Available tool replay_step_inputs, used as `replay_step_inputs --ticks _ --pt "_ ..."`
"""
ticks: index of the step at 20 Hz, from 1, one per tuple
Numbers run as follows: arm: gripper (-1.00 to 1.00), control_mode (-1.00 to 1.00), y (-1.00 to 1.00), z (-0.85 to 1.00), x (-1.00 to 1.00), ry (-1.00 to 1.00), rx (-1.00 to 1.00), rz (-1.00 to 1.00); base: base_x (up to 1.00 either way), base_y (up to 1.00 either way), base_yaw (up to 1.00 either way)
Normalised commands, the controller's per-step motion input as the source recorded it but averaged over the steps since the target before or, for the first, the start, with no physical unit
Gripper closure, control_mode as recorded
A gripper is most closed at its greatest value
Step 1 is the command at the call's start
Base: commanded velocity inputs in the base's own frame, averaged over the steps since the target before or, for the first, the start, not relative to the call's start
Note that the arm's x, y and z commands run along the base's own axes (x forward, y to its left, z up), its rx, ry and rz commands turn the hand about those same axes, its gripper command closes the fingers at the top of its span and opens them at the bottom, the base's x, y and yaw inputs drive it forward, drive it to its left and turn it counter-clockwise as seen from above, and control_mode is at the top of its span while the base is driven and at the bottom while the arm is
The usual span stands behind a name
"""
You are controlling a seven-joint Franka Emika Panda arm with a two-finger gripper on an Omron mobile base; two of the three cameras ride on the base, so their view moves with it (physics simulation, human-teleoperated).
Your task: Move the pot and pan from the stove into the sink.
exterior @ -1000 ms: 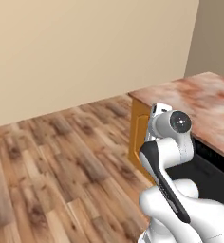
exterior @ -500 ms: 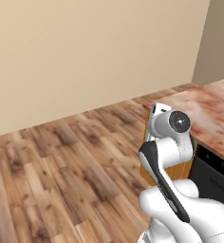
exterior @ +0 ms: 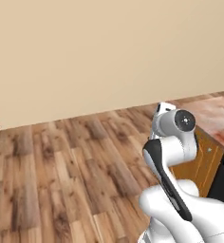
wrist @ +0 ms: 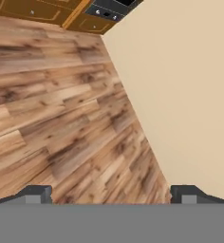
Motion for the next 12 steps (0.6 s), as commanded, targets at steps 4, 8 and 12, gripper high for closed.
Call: replay_step_inputs --ticks 4,8,12 --pt "-1.0 1.0 0.0 0.0 0.0 0.0 0.0 0.0 0.0 0.0 0.5" --pt "-1.0 1.0 0.0 0.0 0.0 0.0 0.0 0.0 0.0 0.0 0.49" --pt "-1.0 1.0 0.0 0.0 0.0 0.0 0.0 0.0 0.0 0.0 0.49"
